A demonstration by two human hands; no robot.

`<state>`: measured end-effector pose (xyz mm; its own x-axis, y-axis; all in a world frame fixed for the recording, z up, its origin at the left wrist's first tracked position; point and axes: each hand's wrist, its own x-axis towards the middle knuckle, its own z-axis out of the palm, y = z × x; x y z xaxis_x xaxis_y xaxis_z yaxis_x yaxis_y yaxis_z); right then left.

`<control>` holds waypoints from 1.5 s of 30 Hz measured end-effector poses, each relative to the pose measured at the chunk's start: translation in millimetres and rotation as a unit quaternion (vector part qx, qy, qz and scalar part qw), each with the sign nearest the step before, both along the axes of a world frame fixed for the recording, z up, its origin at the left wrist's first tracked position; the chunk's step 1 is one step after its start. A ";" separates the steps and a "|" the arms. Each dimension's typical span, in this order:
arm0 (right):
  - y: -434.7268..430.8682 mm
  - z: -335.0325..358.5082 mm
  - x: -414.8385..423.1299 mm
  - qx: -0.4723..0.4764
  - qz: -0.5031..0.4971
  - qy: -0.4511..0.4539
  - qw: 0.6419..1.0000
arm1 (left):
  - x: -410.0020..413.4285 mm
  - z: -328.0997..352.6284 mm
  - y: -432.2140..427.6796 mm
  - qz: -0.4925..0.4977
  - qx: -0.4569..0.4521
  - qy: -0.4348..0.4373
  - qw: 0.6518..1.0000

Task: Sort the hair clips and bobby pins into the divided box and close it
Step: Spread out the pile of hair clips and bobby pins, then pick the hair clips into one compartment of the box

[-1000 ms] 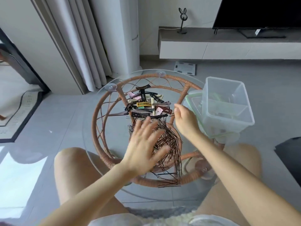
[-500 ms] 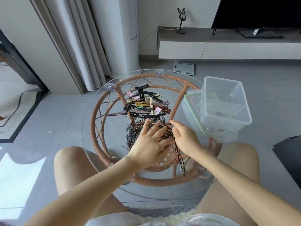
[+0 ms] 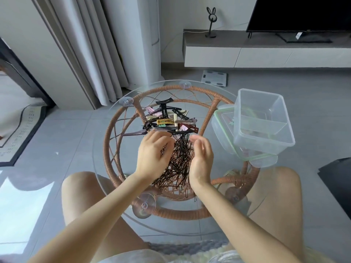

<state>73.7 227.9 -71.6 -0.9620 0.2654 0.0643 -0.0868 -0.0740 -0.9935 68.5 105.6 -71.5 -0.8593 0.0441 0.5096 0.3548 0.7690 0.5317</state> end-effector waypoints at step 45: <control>-24.8 49.8 -180.2 0.697 0.384 -0.062 0.603 | -152.6 41.4 -77.3 0.041 -0.171 -0.464 0.868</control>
